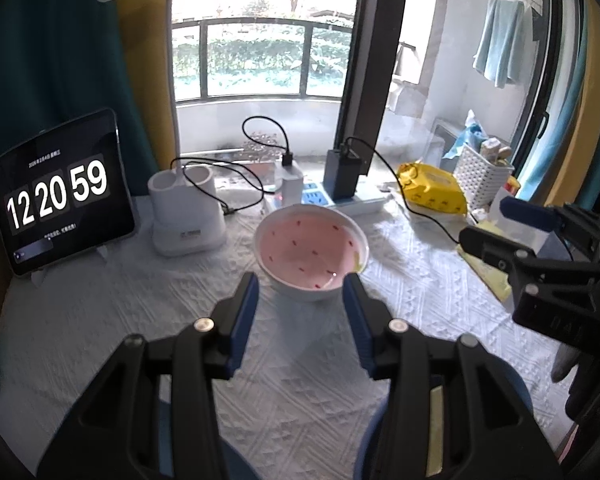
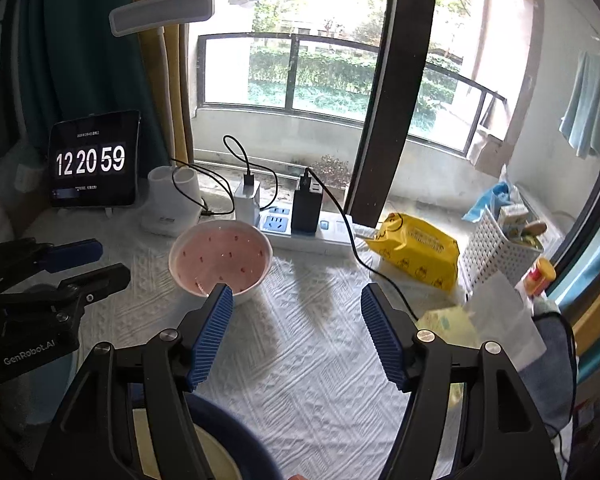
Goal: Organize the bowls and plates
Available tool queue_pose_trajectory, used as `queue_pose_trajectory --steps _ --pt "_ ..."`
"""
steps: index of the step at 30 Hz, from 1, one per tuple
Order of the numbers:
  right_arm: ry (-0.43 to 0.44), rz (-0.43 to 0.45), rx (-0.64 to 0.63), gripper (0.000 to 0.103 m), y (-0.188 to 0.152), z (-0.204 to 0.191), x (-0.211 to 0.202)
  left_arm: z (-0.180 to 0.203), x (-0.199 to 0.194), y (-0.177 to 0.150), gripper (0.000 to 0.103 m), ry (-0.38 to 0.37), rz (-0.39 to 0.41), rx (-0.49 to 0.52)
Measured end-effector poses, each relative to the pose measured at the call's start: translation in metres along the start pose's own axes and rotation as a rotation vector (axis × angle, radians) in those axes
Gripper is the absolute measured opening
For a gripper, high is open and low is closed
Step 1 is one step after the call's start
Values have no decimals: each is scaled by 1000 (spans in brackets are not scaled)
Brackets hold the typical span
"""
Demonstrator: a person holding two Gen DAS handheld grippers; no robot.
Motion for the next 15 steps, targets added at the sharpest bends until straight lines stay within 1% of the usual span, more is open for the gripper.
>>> queue_pose_trajectory --steps 9,12,13,15 --pt "49 -25 -18 70 10 3 25 1 21 5 46 15 -23 -17" --pt "86 -31 -29 70 12 2 34 1 31 6 46 17 -42 -28" --pt "118 -32 -30 70 12 2 39 0 34 6 46 19 -48 -31" --pt "140 -50 -24 70 10 3 47 -2 40 6 46 27 -62 -39"
Point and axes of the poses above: each gripper's, at about its wrist camera, not at the fingertips, and x roughly the way its jaws point, z to its right, y to its top, the point moved 3 cm from there along x, roughly the way its jaws point, and after that the axes turned 11 degrees about -x, right-handed, at the moved point
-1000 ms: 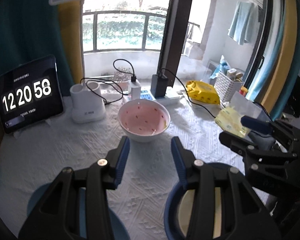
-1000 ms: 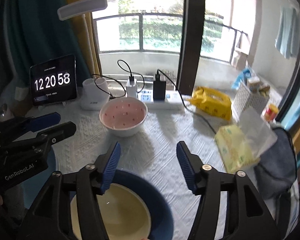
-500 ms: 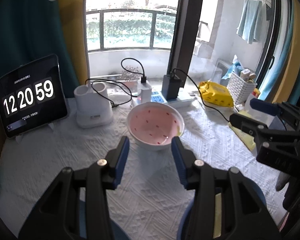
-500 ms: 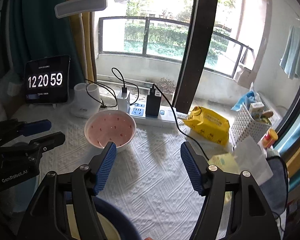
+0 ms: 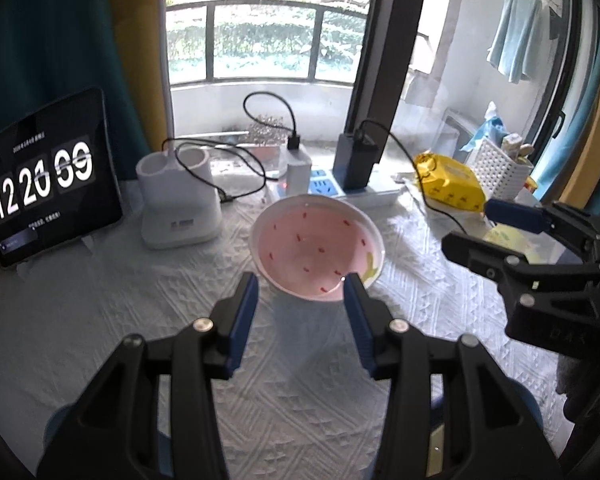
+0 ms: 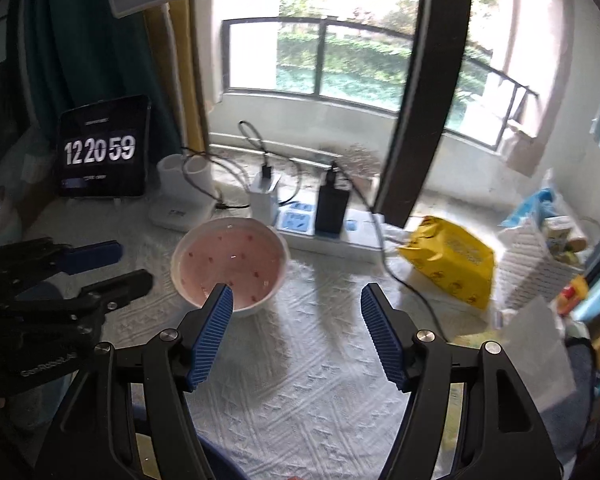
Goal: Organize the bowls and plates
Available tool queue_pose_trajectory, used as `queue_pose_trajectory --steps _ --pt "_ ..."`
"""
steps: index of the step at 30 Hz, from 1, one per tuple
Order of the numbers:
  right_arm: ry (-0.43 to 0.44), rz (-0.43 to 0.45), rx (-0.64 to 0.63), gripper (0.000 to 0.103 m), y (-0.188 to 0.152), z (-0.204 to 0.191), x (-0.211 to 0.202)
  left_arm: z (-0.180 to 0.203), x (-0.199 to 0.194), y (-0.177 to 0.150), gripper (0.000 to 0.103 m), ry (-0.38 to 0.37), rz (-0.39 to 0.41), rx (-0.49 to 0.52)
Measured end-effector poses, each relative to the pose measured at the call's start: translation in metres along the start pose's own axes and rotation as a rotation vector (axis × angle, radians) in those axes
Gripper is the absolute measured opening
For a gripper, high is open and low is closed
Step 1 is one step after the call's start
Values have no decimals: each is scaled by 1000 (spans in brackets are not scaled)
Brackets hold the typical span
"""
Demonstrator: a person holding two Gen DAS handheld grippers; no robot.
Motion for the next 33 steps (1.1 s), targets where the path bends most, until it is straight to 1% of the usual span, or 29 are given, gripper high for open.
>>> queue_pose_trajectory --steps 8,12,14,16,17,19,27,29,33 --pt "19 -41 1 70 0 5 32 -7 20 3 46 28 -19 -29" --pt "52 -56 7 69 4 6 48 -8 31 6 46 48 -31 -30" --pt "75 -69 10 64 5 6 57 -10 39 6 46 71 -42 -27" --pt "87 -83 8 61 7 5 66 -11 44 6 46 73 -53 -31" --pt "91 -91 1 55 8 4 71 -11 46 7 46 75 -54 -29" --pt "101 -103 -5 50 8 2 79 -12 50 6 46 74 -59 -33" --pt "150 -155 6 42 5 0 108 -16 69 3 45 78 -97 -47" --pt "159 -161 11 37 5 -1 113 -16 72 3 45 76 -98 -48" --pt "181 -162 14 30 5 -5 120 -17 74 2 45 74 -98 -46"
Point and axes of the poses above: each gripper's, at about its wrist camera, not at the fingertips, and x roughly the way its jaws point, z to its right, y to its top, the point moved 3 cm from there along x, roughly the way its jaws point, and after that the axes turned 11 degrees about -x, right-handed, at the moved point
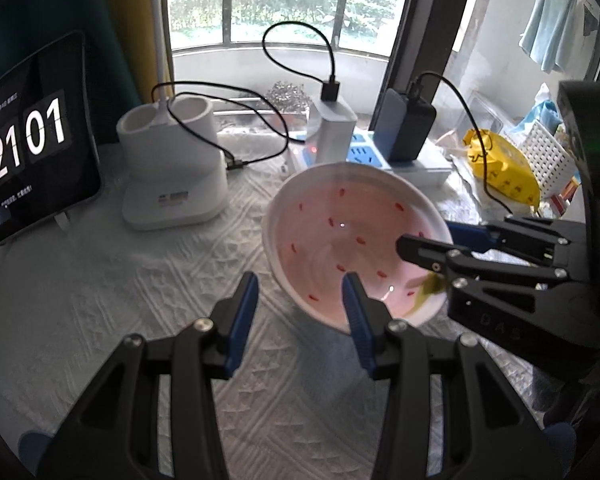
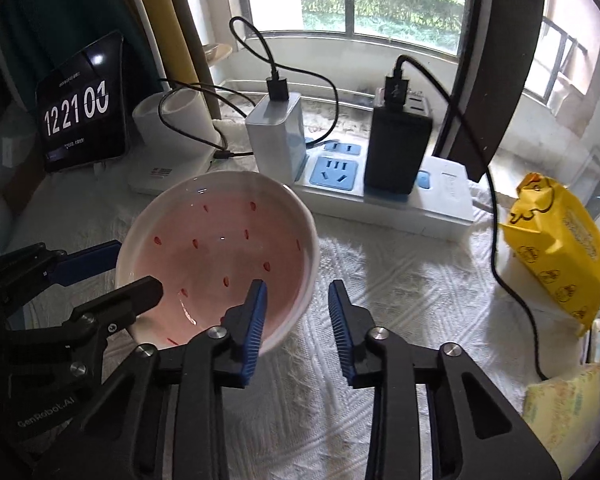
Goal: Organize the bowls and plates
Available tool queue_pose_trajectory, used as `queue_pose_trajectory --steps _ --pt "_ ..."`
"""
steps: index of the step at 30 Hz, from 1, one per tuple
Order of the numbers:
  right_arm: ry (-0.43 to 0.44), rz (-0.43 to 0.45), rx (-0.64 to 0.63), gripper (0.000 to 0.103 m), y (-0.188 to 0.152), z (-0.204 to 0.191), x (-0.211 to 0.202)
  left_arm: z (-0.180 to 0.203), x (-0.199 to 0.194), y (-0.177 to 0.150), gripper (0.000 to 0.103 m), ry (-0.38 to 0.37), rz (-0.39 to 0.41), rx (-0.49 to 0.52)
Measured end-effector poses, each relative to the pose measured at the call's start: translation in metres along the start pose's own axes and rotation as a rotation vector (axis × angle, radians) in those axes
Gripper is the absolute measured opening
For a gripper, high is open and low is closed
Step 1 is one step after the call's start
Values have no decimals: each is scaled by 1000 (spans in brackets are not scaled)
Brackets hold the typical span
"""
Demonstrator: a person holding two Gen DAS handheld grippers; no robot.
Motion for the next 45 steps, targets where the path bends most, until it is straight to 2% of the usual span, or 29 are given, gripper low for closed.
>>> queue_pose_trajectory --steps 6,12,17,37,45 --pt "8 7 0 27 0 -3 4 6 2 -1 43 -15 -6 10" --pt "16 17 28 26 -3 -2 3 6 3 -1 35 16 16 6" --pt "-3 12 28 24 -3 -2 1 7 -1 -2 35 -6 12 5" --pt "-84 86 2 22 1 -2 -53 23 -50 5 34 -53 128 61" --pt "-89 114 22 22 -1 -5 -75 28 -72 1 34 -70 161 71"
Point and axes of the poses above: each gripper's, at about its wrist camera, not at the fingertips, and x roughly the way its jaws point, z to its right, y to its top, the point moved 3 cm from there along x, roughly the way its jaws point, and after that the axes turned 11 degrees about -x, right-handed, at the moved point
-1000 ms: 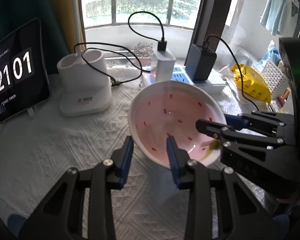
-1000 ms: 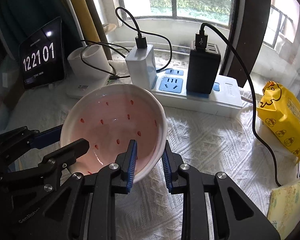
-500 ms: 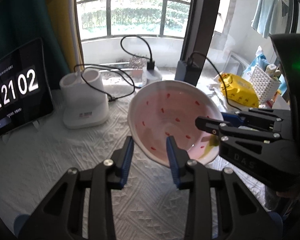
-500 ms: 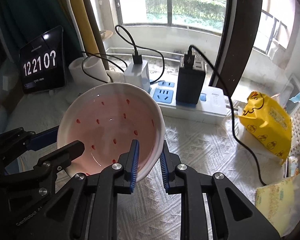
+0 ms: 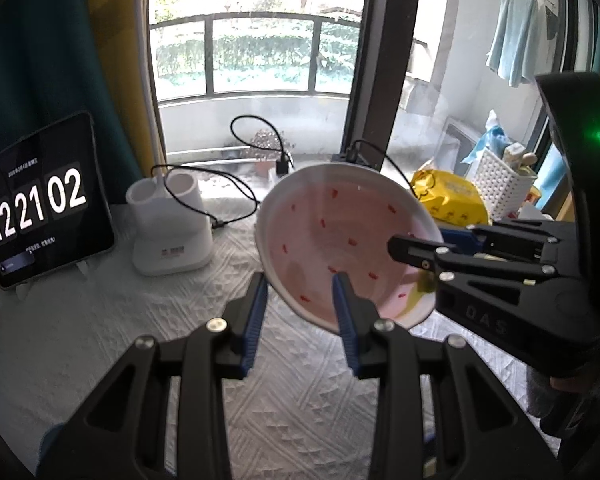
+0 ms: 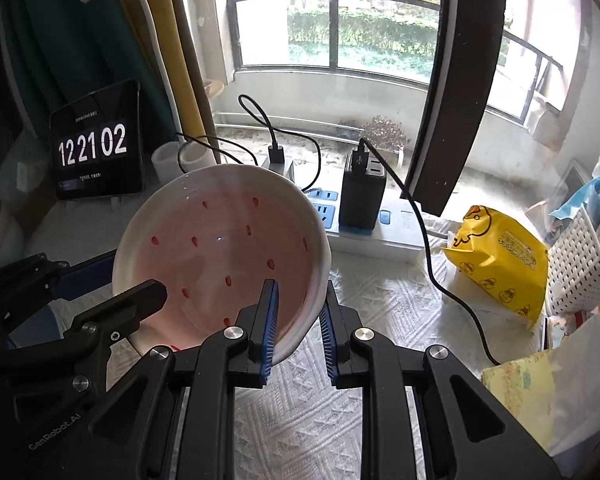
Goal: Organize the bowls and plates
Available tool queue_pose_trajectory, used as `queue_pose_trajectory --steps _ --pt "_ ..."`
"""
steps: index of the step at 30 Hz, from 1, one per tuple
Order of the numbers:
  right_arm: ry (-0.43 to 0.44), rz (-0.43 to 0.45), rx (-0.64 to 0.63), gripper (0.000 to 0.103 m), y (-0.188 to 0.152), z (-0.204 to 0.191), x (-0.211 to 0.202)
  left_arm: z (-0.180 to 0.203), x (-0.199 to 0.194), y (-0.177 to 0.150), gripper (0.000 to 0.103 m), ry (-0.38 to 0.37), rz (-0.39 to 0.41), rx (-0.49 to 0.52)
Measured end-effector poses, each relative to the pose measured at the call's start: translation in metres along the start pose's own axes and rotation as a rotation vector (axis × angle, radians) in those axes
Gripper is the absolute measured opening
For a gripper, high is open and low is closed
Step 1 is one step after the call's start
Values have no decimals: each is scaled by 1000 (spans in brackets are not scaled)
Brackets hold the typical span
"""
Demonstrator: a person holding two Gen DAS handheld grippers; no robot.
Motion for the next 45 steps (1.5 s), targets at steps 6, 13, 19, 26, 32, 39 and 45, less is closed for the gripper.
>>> queue_pose_trajectory --steps 6,13,19,26,32,39,45 --pt "-11 19 0 22 1 -5 -19 4 -21 0 35 -12 26 3" --pt "-29 39 -3 22 0 -13 -43 5 -42 -2 35 -37 34 -1" --pt "-41 58 4 22 -5 -20 -63 7 -63 -8 34 -53 60 10" --pt "-51 73 3 22 -11 -31 -81 7 -83 -16 34 -60 75 10" --pt "-59 85 2 22 -17 -40 -95 7 -98 -23 34 -69 89 16" --pt "-74 90 5 22 -28 -47 -111 10 -112 -35 35 -88 89 18" --pt "-83 100 18 22 -40 -52 -123 13 -124 -43 34 -97 95 32"
Point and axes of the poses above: each gripper's, at about its wrist camera, not at the fingertips, and x roughly the way its jaws point, z to its right, y to its top, the point moved 3 cm from there along x, roughly the way its jaws point, and after that the axes turned 11 degrees about -x, right-handed, at the moved point
